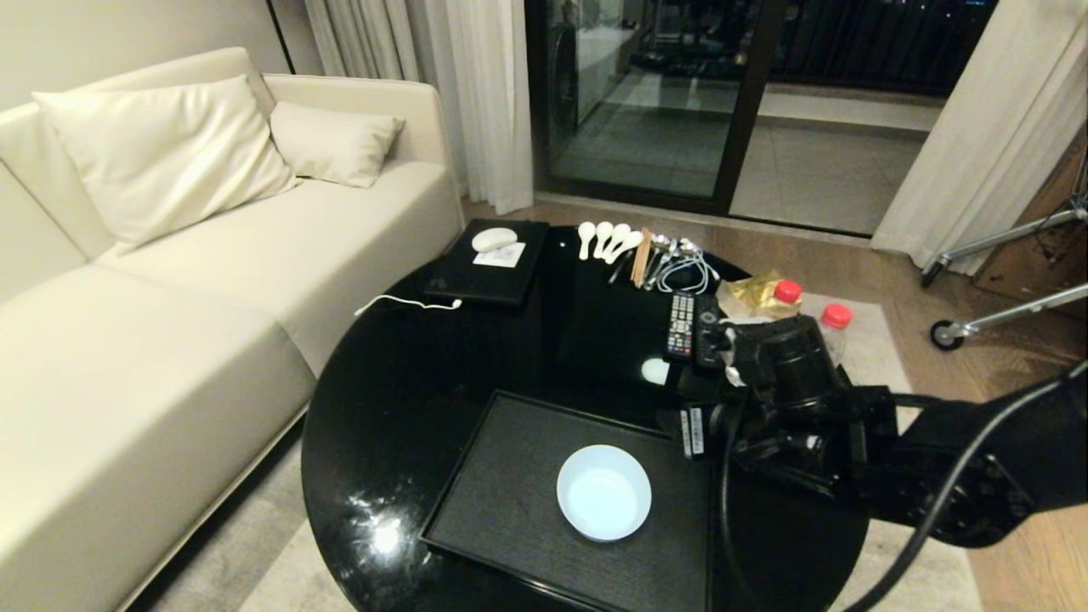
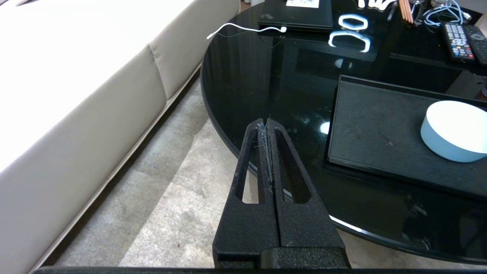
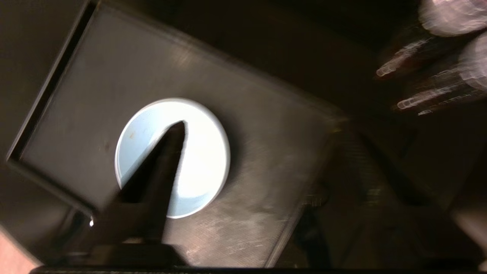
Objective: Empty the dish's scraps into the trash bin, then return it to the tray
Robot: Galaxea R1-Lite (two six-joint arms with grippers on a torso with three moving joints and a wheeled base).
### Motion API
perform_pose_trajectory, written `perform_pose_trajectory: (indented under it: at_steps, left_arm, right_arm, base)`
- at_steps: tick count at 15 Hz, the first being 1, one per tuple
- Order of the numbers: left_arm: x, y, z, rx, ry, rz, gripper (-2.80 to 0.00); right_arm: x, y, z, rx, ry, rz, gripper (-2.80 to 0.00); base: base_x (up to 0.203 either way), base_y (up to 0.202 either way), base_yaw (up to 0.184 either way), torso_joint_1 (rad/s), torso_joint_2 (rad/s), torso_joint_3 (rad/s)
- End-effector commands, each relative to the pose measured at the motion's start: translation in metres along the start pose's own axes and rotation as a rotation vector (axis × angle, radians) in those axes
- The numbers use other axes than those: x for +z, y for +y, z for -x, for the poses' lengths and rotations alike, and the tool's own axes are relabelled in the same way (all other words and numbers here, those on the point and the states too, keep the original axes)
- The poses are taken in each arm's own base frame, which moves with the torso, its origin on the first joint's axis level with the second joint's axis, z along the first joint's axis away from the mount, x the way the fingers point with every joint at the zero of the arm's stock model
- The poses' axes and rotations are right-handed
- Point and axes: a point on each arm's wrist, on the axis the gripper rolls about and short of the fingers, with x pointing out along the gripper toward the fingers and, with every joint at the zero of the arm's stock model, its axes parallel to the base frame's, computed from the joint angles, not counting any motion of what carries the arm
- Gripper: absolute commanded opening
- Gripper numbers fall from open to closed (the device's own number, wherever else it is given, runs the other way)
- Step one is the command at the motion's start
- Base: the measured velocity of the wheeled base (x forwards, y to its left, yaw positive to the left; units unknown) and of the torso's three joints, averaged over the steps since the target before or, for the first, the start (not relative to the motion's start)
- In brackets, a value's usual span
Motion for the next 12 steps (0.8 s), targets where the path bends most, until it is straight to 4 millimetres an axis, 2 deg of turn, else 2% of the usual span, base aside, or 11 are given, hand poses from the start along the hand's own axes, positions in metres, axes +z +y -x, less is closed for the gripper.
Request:
perform_pose_trajectory:
  at_steps: [1,3,6,10,12]
  left_arm:
    - [0.0,0.0,0.0,0.0,-0.001,0.001,-2.8]
    - [0.0,0.0,0.0,0.0,-0.001,0.001,-2.8]
    - [0.0,0.0,0.0,0.0,-0.001,0.001,-2.8]
    - [0.0,0.0,0.0,0.0,-0.001,0.001,-2.8]
    - [0.0,0.0,0.0,0.0,-0.001,0.001,-2.8]
  right_arm:
    - [0.008,-0.008,0.03,-0.012,-0.099,-0.03,-2.8]
    - [0.006,-0.02,0.038,-0.144,-0.165,-0.053,-2.8]
    - [0.0,-0.054,0.064,-0.253,-0.247,-0.108,-2.8]
    - [-0.026,-0.116,0.11,-0.456,-0.404,-0.131,-2.8]
    - [-0.046,-0.131,0.14,-0.532,-0.489,-0.11,-2.8]
  base:
    - [0.0,0.0,0.0,0.0,0.0,0.0]
    - [0.0,0.0,0.0,0.0,0.0,0.0]
    - [0.0,0.0,0.0,0.0,0.0,0.0]
    - [0.0,0.0,0.0,0.0,0.0,0.0]
    - [0.0,0.0,0.0,0.0,0.0,0.0]
